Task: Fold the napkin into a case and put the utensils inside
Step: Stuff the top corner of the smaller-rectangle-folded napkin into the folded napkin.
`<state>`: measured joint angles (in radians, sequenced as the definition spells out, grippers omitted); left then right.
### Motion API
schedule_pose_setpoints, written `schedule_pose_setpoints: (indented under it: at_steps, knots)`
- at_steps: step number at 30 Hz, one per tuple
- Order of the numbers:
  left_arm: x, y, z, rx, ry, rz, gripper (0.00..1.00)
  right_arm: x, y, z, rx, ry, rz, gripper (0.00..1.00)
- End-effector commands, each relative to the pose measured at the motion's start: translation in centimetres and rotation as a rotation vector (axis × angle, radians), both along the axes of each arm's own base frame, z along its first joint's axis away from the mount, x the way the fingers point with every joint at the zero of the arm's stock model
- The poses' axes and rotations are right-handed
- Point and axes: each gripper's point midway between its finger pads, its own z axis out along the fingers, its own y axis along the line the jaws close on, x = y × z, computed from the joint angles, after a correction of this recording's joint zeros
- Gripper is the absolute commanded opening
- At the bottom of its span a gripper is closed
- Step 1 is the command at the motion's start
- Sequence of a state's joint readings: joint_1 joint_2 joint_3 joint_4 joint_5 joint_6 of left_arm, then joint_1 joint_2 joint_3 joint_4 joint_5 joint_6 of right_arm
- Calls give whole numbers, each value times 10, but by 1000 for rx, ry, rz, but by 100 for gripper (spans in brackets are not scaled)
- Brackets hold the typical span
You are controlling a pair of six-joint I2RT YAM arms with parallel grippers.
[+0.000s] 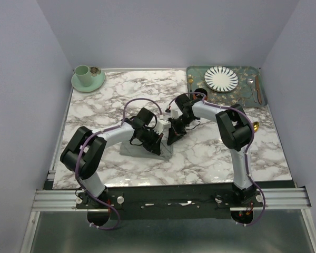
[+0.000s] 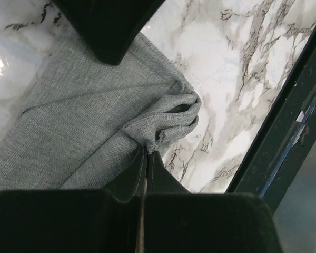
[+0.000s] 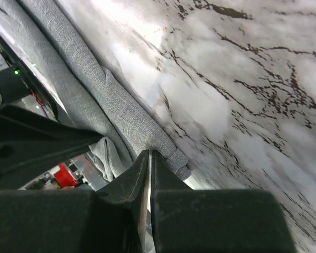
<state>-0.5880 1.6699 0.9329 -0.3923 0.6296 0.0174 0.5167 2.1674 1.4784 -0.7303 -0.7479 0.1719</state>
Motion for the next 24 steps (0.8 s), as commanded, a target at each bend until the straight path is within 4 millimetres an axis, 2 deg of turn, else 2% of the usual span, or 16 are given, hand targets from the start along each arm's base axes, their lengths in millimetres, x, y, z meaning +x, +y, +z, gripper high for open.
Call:
schedule_pose_setpoints:
  at_steps: [1, 11, 18, 24]
  knots:
    - [7, 9, -10, 17, 84, 86, 0, 12, -5, -2, -30, -141, 51, 13]
    - [17, 3, -16, -14, 165, 117, 0, 10, 7, 32, 65, -295, 112, 21]
    - [14, 3, -21, -16, 203, 132, 0, 5, 13, 35, 10, -450, 164, 27]
    - [16, 8, -25, -25, 242, 161, 0, 1, 13, 25, -41, -570, 209, 31]
